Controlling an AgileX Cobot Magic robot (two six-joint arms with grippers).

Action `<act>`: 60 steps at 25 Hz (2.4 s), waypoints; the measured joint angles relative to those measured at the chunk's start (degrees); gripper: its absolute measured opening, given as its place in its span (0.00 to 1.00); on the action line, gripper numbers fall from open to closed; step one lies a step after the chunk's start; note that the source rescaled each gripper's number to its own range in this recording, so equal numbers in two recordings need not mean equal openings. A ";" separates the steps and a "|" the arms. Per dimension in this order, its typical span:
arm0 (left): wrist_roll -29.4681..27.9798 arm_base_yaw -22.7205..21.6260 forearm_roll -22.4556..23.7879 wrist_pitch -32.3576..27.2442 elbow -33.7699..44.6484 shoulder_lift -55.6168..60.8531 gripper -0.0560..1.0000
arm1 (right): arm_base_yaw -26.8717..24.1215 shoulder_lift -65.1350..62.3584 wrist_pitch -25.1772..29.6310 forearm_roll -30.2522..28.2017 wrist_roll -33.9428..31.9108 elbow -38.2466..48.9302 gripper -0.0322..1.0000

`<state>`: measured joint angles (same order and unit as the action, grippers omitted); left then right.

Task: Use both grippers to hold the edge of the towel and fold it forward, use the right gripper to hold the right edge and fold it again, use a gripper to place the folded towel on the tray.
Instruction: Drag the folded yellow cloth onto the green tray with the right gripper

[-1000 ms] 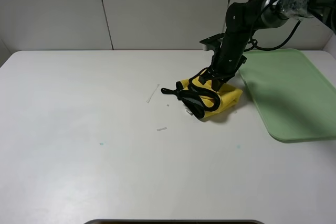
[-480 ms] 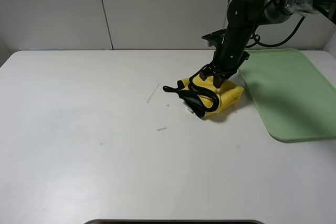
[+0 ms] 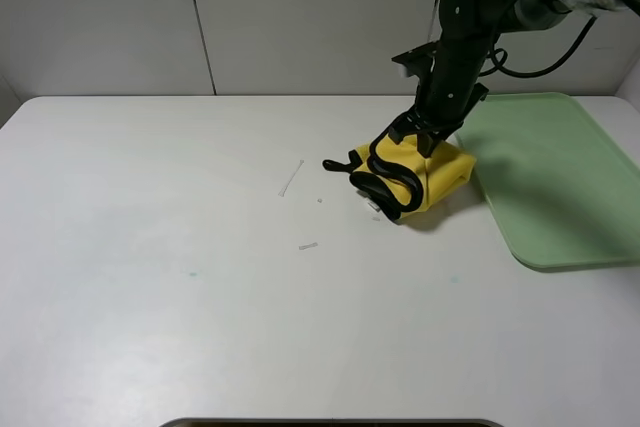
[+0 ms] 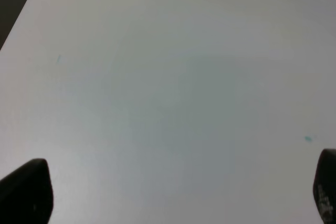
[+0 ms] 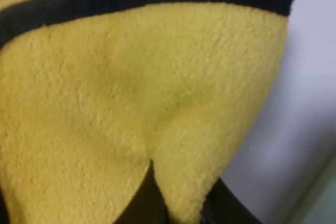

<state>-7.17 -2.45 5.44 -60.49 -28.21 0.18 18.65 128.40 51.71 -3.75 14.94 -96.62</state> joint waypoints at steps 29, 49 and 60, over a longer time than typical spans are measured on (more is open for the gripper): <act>0.00 0.00 0.00 0.00 0.00 0.00 1.00 | -17.45 -1.30 0.61 -7.88 -7.20 0.00 0.09; 0.00 0.00 -0.22 0.00 0.00 0.00 1.00 | -23.26 -1.30 -4.19 -7.91 -7.35 0.00 0.09; 0.00 0.00 -0.22 0.00 0.00 0.00 1.00 | -23.26 -1.30 -4.92 -10.34 -14.94 0.00 0.97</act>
<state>-7.17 -2.45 5.22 -60.49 -28.21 0.18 -4.62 127.10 46.79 -14.09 0.00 -96.62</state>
